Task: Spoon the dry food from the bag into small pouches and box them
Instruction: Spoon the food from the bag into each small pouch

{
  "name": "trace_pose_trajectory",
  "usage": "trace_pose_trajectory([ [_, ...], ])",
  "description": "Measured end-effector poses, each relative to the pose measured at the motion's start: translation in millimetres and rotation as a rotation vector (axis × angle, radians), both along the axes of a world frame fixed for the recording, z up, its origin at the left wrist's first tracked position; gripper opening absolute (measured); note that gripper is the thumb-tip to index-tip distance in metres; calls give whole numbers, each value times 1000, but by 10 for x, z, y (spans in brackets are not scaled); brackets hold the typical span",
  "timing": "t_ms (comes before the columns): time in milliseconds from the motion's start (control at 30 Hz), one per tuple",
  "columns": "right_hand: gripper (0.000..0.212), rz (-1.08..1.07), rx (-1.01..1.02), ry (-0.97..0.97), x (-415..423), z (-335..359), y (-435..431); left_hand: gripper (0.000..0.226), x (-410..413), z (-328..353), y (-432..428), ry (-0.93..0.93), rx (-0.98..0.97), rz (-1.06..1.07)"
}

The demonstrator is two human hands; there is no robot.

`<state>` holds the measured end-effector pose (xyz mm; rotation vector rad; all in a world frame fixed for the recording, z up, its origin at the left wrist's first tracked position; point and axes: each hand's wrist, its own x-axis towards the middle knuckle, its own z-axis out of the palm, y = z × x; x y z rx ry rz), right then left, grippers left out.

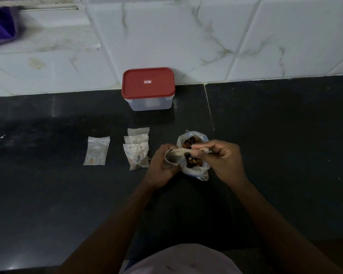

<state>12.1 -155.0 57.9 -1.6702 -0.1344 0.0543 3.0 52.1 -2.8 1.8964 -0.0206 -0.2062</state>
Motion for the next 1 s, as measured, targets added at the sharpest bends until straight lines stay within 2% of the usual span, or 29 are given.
trace_pose_trajectory([
  [133,9,-238,191,141,52,-13,-43,40,-22,11,10,60,-39,21],
  [200,7,-363,206,185,99,-34,-88,41,-32,1,14,92,-46,39],
  [267,7,-398,132,178,150,-75,-152,42,-51,21,11,133,-47,85],
  [367,11,-334,-109,103,221,-167,-227,41,-105,44,-1,179,-34,120],
  [533,17,-220,-377,-55,318,-271,-209,45,-179,10,-27,212,33,63],
  [700,17,-193,-464,-126,337,-348,-130,39,-168,5,-19,233,85,-3],
  [867,13,-274,-389,55,328,-384,-99,43,-162,37,-38,274,147,-54],
  [1000,16,-319,-287,235,315,-432,-56,41,-180,76,-54,288,121,-40],
])
